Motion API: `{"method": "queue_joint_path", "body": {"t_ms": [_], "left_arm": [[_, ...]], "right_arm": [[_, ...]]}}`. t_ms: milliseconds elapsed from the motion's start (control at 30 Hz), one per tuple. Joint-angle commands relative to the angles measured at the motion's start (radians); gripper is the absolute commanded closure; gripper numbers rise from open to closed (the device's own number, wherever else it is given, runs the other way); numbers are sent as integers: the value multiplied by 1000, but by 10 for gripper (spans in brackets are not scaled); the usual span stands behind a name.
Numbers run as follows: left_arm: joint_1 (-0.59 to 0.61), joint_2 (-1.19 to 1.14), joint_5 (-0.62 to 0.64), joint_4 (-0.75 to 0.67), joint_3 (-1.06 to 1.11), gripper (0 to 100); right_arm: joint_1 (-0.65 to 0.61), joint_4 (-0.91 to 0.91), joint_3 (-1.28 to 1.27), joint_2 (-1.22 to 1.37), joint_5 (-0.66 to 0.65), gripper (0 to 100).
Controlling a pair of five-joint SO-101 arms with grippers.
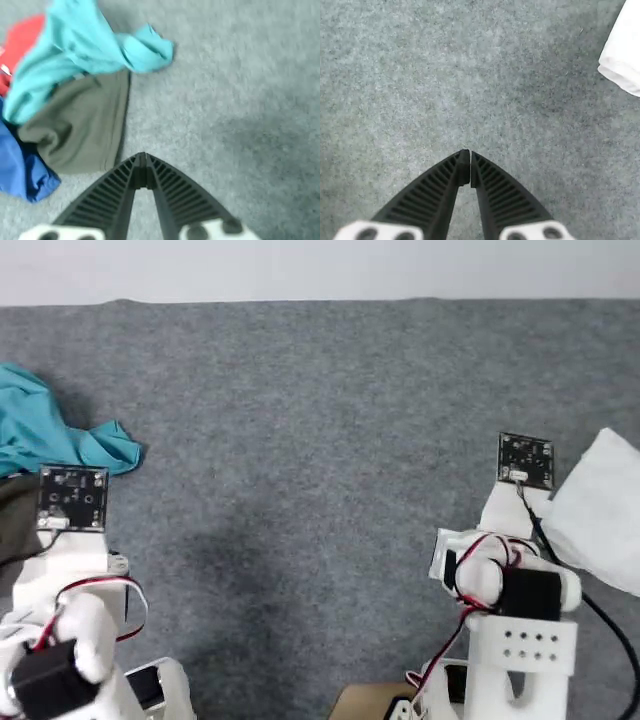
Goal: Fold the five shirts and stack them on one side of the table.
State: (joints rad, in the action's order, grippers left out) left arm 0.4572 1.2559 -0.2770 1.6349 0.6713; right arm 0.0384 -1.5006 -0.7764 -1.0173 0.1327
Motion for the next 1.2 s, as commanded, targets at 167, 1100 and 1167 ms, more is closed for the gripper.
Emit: {"method": "queue_joint_path", "body": {"t_ms": [167, 1100, 1167], "left_arm": [[-3, -78, 97, -91, -134, 995], [166, -1290, 46, -520, -676, 840], [167, -1361, 46, -554, -719, 810]], "right_arm": [[-2, 12, 9, -31, 11, 990], [-2, 7, -20, -31, 3, 990], [-2, 7, -20, -31, 3, 990]]}}
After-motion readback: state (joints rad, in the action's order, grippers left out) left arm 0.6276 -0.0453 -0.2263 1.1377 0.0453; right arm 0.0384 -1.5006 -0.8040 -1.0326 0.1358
